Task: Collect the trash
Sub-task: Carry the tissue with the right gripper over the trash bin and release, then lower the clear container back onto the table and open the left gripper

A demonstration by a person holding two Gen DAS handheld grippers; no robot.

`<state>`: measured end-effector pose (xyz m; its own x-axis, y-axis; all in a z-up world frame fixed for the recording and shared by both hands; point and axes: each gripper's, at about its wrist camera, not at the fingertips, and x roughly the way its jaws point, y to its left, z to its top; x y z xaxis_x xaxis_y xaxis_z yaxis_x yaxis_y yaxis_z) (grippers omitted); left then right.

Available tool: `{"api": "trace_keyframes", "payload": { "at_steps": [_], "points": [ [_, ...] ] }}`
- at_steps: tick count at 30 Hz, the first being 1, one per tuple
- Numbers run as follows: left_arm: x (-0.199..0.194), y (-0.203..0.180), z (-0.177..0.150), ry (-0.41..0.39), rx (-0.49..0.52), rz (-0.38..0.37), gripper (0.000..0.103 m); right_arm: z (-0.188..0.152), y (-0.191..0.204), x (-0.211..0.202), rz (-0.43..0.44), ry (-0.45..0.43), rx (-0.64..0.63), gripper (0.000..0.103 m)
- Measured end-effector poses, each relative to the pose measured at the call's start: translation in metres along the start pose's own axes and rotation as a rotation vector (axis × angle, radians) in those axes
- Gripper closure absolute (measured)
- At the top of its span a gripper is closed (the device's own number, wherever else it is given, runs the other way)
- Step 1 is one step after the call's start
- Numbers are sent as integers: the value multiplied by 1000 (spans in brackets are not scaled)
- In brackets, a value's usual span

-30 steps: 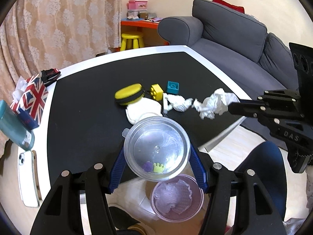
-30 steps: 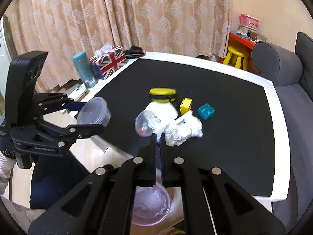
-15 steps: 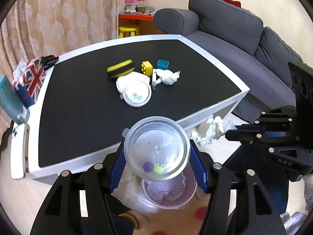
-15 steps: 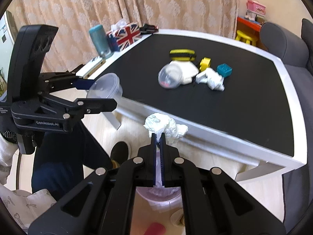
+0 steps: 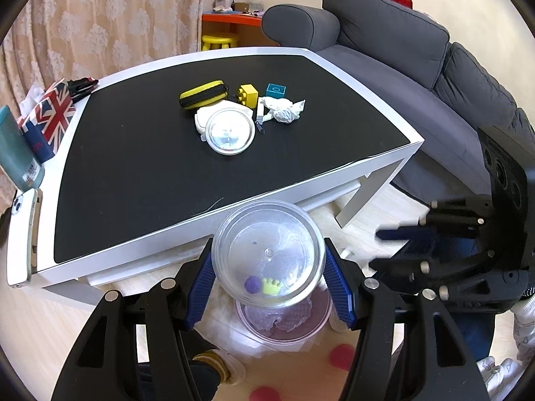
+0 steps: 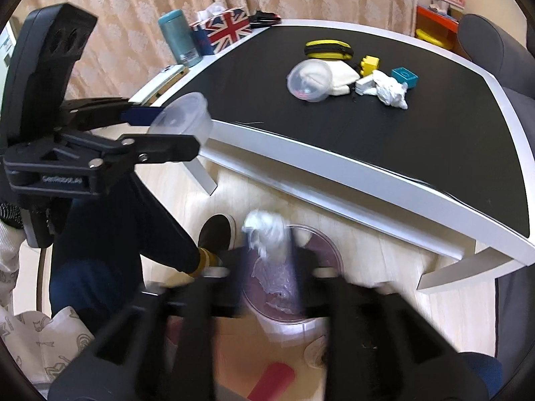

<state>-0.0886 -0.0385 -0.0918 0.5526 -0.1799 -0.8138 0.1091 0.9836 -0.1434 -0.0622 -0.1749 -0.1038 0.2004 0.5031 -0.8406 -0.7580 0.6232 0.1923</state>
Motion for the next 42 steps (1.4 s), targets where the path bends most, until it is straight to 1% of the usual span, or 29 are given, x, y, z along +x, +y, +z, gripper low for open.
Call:
{"api": "trace_keyframes", "payload": {
  "at_steps": [2, 4, 6, 9, 17, 23, 24, 25, 26, 27, 30, 42],
  "points": [
    [2, -1, -1, 7, 5, -3, 43, 0, -4, -2, -7, -18, 16, 34],
    [4, -3, -1, 15, 11, -10, 43, 3, -7, -5, -27, -32, 26, 26],
    [6, -5, -2, 23, 17, -15, 43, 6, -11, -9, -38, -52, 39, 15],
    [8, -7, -2, 33, 23, -24, 43, 11, -15, -14, -52, -73, 50, 11],
    [12, -19, -1, 53, 58, -47, 43, 21, -28, -32, -116, -132, 80, 9],
    [13, -31, -1, 59, 81, -75, 43, 20, -41, -46, -144, -171, 115, 9],
    [14, -32, 0, 60, 80, -83, 41, 20, -43, -47, -146, -175, 119, 9],
    [14, -32, 0, 59, 77, -87, 27, 20, -44, -49, -148, -178, 122, 9],
    [13, -33, 0, 49, 77, -89, 17, 20, -46, -50, -152, -183, 126, 9],
    [12, -34, 1, 35, 75, -96, 12, 19, -47, -52, -154, -186, 130, 9],
    [12, -32, 4, 35, 63, -99, 7, 20, -50, -54, -156, -196, 140, 9],
    [7, -20, 9, 0, 22, -63, 7, 20, -46, -50, -145, -185, 132, 8]
  ]
}}
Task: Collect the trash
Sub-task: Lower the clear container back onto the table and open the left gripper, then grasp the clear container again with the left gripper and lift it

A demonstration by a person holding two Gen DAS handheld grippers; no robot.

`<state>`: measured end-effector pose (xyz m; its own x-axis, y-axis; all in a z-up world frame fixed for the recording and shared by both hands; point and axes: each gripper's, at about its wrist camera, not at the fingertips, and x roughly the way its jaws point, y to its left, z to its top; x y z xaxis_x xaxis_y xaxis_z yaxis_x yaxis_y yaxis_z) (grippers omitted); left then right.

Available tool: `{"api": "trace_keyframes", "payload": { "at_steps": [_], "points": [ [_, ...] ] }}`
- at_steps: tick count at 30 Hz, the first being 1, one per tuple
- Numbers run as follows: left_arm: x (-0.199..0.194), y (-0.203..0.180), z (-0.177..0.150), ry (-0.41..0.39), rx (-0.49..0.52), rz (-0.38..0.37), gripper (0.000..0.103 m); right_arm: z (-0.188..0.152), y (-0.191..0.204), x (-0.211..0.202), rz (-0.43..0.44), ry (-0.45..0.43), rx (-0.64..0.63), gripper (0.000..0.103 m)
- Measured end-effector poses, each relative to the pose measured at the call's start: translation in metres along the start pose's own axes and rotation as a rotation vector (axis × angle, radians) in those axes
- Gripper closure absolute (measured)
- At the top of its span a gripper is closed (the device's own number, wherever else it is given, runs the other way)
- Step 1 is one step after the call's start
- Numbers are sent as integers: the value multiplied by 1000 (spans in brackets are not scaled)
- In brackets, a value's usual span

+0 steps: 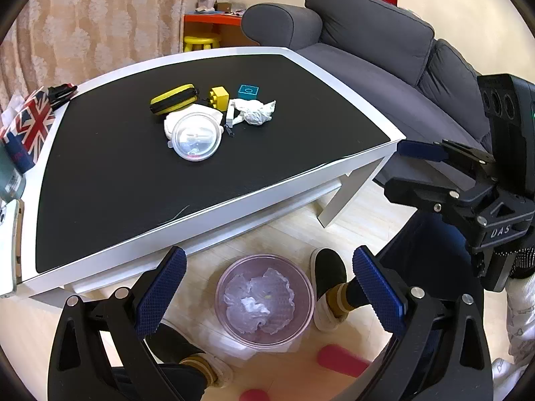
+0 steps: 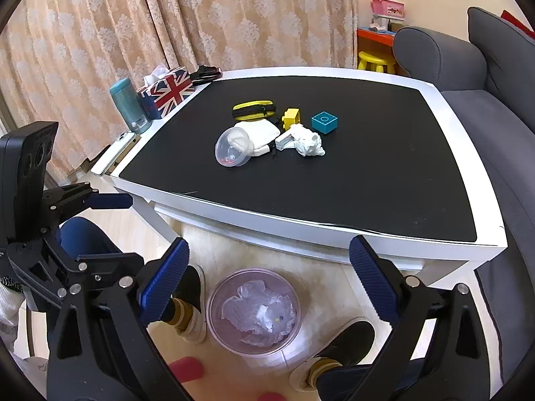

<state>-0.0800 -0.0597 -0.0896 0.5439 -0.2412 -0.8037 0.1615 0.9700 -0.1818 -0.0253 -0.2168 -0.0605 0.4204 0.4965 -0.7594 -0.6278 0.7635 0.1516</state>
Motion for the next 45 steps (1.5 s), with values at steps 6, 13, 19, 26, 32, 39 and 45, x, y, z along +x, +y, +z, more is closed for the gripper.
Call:
{"api": "trace_keyframes", "payload": {
  "at_steps": [6, 13, 19, 26, 32, 39, 45],
  "points": [
    [-7, 6, 3, -22, -19, 20, 7, 1, 4, -1, 7, 4, -5, 8],
    [-22, 16, 15, -70, -25, 68, 7, 17, 9, -6, 7, -10, -23, 7],
    [-25, 27, 34, -81, -35, 79, 7, 37, 9, -7, 4, -22, -39, 6],
    [-14, 43, 58, -76, -43, 101, 7, 60, -2, 5, -4, -17, -37, 6],
    [5, 54, 81, -52, -41, 111, 7, 77, -12, 24, -12, 3, -37, 6],
    [33, 61, 99, -21, -41, 104, 7, 89, -21, 41, -14, 20, -36, 6],
    [64, 69, 107, 27, -53, 100, 7, 90, -29, 50, -21, 34, -22, 6]
  ]
}}
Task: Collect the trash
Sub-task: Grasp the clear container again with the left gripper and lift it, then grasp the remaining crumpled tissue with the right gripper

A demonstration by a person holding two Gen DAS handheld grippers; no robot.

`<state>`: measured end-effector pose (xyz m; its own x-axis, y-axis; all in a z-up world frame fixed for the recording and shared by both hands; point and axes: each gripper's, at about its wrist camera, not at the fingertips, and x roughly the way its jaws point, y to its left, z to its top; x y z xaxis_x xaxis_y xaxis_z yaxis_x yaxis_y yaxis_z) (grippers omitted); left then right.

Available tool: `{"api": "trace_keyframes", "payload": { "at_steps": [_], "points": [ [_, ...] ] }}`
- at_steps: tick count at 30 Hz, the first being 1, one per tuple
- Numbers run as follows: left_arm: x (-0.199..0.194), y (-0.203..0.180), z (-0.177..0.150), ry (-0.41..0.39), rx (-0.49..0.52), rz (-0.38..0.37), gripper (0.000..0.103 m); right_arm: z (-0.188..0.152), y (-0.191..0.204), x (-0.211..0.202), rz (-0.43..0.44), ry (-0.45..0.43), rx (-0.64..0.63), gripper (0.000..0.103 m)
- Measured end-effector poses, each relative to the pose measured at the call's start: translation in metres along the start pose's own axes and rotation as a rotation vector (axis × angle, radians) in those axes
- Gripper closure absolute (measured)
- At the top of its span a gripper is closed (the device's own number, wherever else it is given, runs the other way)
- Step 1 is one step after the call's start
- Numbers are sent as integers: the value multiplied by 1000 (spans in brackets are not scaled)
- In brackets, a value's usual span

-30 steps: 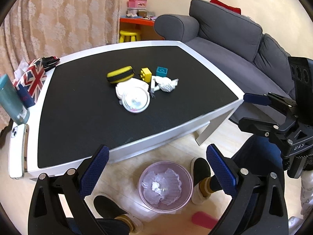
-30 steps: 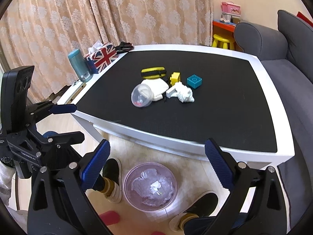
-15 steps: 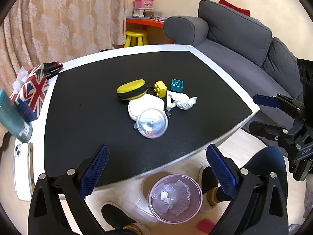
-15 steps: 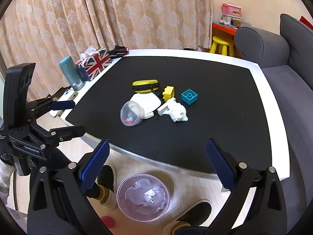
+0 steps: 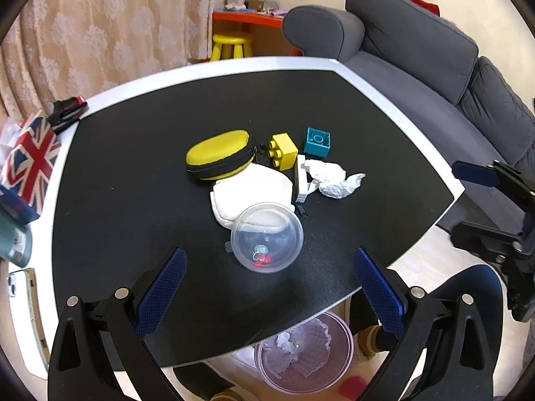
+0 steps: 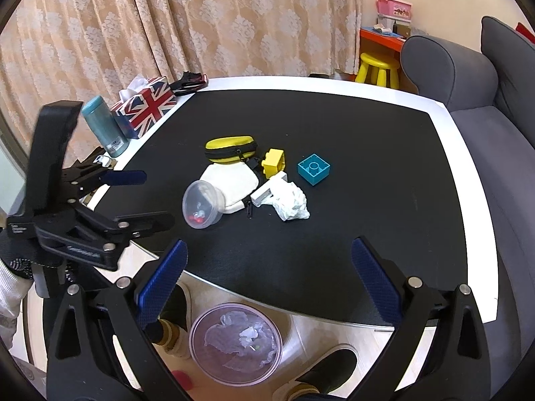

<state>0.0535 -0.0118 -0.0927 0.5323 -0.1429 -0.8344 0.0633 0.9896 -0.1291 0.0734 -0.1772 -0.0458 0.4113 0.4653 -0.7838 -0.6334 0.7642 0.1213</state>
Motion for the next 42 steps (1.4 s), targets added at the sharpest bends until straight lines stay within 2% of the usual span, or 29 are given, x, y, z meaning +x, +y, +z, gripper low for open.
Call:
{"api": "trace_keyframes", "payload": {
  "at_steps": [12, 18, 20, 22, 23, 31, 42],
  "points": [
    [48, 0, 7, 73, 6, 39, 7, -2, -11, 9, -13, 24, 23, 6],
    [58, -2, 4, 75, 32, 47, 8, -1, -12, 14, -10, 32, 23, 6],
    [60, -3, 4, 78, 39, 45, 17, 0, -13, 14, -9, 32, 24, 6],
    [62, -3, 3, 90, 40, 41, 36, -1, -12, 14, -9, 30, 24, 6],
    [64, -2, 4, 93, 40, 39, 39, -1, -12, 14, -8, 29, 25, 6],
    [52, 4, 1, 72, 47, 24, 39, 4, -14, 26, 11, 32, 23, 6],
    [7, 12, 7, -4, 31, 31, 39, 26, -14, 61, 10, 64, -29, 6]
  ]
}}
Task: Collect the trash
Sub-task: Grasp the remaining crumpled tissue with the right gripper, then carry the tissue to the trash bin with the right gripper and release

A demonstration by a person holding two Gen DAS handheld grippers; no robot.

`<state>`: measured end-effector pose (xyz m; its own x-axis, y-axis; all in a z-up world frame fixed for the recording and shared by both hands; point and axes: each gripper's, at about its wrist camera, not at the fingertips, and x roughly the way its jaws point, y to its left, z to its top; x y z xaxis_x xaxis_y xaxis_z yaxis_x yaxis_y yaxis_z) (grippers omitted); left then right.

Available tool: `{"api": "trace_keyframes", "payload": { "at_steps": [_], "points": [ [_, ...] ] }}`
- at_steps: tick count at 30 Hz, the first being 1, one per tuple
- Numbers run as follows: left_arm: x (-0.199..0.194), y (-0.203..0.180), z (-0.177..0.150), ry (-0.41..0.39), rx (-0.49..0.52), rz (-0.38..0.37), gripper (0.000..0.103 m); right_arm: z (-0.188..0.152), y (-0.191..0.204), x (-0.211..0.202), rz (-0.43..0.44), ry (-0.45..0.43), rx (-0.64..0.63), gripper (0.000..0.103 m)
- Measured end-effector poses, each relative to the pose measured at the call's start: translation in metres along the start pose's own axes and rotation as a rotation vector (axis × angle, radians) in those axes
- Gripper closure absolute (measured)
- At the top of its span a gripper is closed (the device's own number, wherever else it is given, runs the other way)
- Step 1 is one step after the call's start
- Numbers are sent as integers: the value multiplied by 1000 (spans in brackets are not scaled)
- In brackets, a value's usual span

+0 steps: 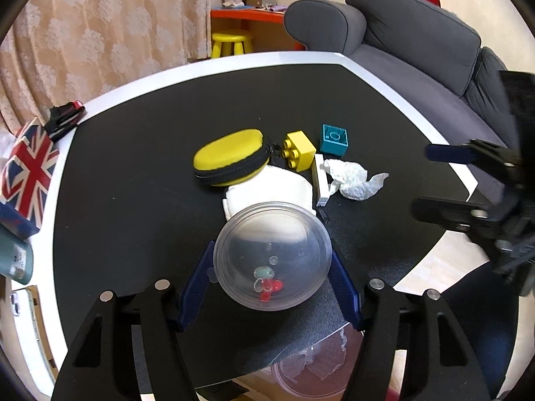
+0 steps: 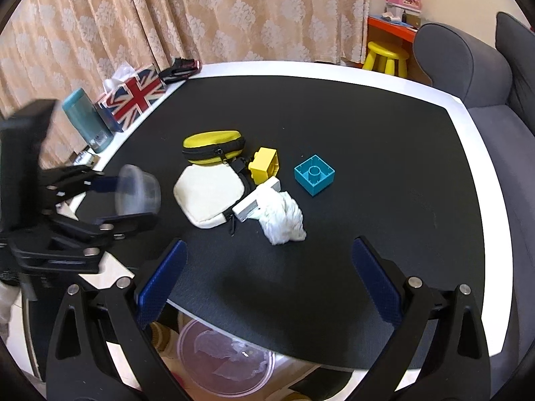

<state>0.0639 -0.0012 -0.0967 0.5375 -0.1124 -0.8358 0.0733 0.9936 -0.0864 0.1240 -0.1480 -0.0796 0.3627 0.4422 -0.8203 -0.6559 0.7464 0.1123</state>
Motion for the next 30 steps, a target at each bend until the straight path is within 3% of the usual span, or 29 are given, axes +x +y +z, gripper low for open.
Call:
{"api": "trace_keyframes", "payload": {
  "at_steps": [7, 13, 15, 18, 30],
  "points": [
    [-15, 8, -3, -27, -17, -5, 39, 10, 1, 37, -28, 66, -70, 9],
    [-17, 15, -8, -34, -35, -9, 39, 12, 1, 60, -21, 121, -81, 44],
    [-17, 16, -9, -33, -38, -11, 39, 10, 2, 63, -25, 133, -80, 65],
    [-16, 18, -12, -33, -40, -15, 39, 9, 4, 64, -31, 132, -81, 87],
    [-29, 14, -20, -53, -43, -25, 39, 2, 13, 15, -28, 58, -75, 90]
  ]
}}
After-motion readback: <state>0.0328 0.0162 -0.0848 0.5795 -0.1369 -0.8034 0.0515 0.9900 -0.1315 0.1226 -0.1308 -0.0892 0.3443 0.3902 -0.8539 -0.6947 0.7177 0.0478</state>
